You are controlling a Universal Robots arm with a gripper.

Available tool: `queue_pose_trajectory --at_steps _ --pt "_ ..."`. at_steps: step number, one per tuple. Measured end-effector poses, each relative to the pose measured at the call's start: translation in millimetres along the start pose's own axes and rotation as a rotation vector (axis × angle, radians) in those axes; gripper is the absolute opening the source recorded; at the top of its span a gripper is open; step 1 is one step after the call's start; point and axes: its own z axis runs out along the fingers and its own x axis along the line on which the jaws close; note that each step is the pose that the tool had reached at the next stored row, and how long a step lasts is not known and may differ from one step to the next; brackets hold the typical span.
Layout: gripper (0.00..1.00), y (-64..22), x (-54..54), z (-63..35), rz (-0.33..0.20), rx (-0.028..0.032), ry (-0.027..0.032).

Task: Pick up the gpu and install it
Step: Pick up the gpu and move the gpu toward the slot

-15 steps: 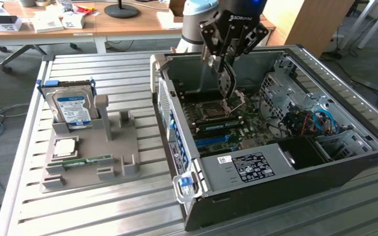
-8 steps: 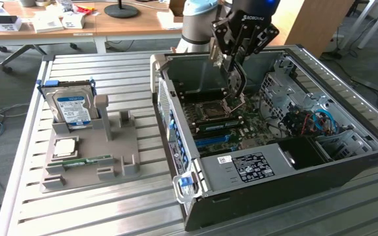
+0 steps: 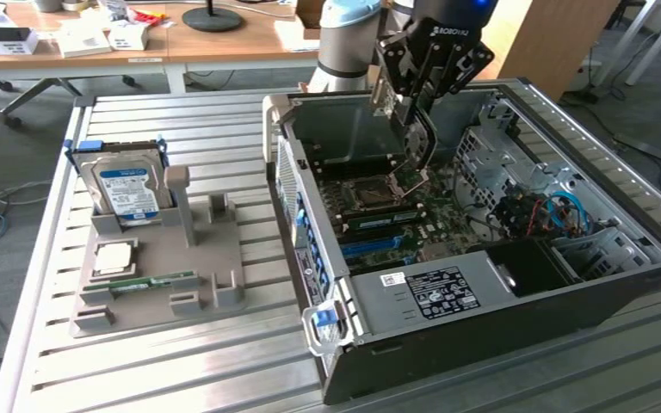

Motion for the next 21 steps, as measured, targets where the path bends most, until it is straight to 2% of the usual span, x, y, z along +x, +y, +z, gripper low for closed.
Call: queue_pose_trajectory --at_steps 7,11,21 --pt "0.26 0.0 -0.6 0.0 -0.041 0.0014 0.0018" --pt "0.26 0.1 -1.6 0.0 -0.042 0.0015 0.0019" --pt "0.26 0.9 -22.1 -0.7 -0.051 0.0017 0.0023"
